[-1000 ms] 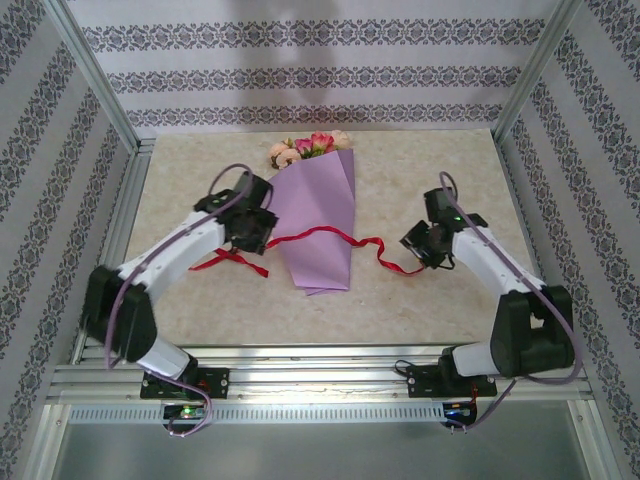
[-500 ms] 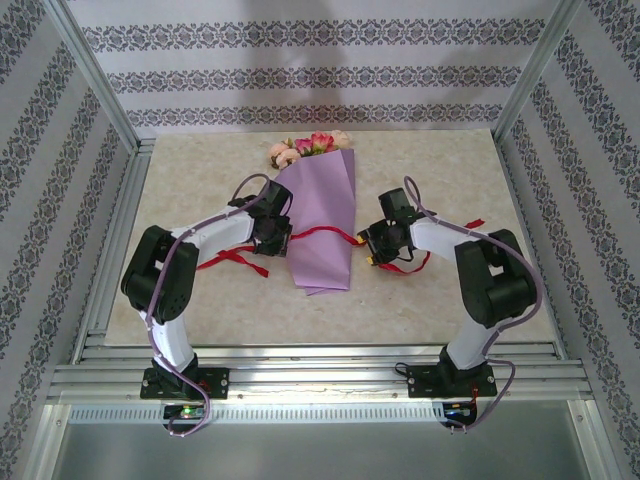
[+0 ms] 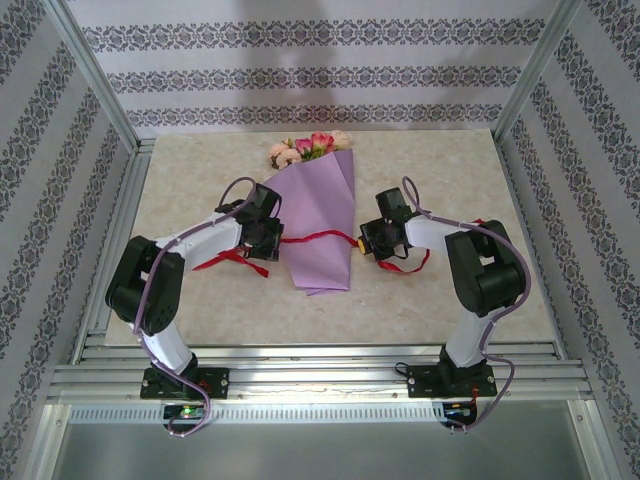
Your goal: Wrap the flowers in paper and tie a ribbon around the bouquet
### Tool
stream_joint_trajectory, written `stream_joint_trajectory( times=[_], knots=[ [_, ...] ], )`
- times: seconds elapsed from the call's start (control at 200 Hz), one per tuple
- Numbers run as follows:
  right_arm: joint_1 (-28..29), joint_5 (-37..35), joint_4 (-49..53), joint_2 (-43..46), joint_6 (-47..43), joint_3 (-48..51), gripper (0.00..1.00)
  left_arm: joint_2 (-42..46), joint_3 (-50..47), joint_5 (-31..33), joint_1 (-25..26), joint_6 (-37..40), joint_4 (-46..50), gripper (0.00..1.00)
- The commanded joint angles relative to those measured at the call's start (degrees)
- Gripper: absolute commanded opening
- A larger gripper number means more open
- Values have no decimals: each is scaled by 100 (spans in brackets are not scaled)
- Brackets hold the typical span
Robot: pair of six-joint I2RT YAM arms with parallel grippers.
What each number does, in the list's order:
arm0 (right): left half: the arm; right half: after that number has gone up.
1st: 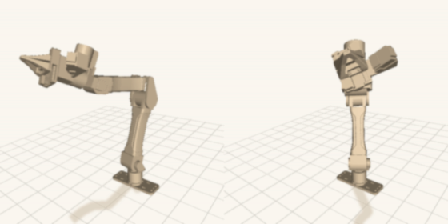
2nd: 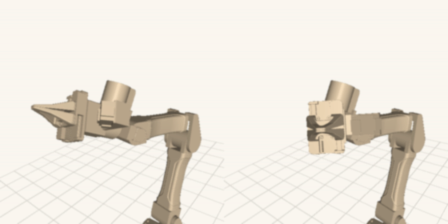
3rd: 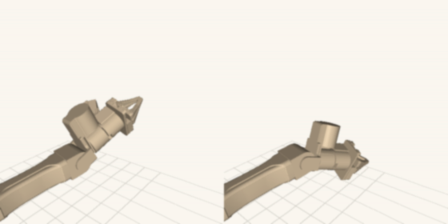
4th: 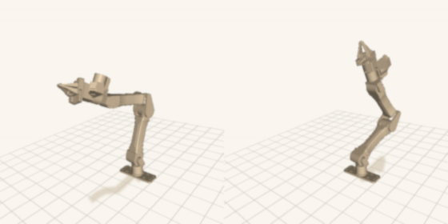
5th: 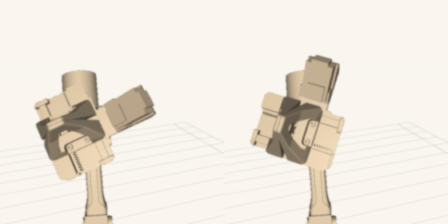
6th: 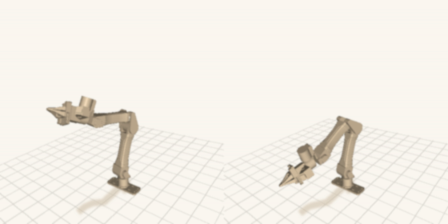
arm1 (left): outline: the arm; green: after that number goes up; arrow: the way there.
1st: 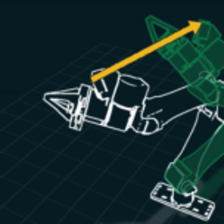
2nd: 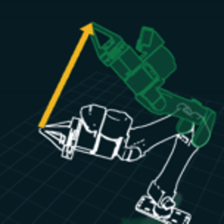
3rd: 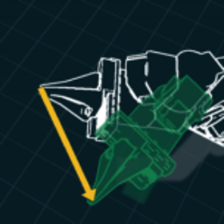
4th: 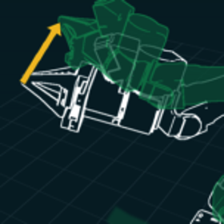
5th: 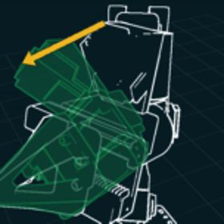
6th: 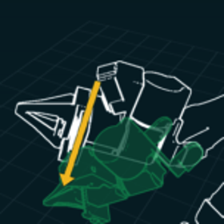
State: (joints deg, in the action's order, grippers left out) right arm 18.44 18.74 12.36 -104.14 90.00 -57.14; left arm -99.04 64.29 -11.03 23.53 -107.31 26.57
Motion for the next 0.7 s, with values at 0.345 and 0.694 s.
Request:
stream_joint_trajectory(
  times=[0.345, 0.694],
  knots=[
    [2, -121, 77, 545, -301, 301, 0, 121, -366, -71, -178, 167, -151, 8],
    [53, -283, 609, 1351, -1086, 901, 0, 1189, -1498, -860, 212, 863, -476, 0]
  ],
)
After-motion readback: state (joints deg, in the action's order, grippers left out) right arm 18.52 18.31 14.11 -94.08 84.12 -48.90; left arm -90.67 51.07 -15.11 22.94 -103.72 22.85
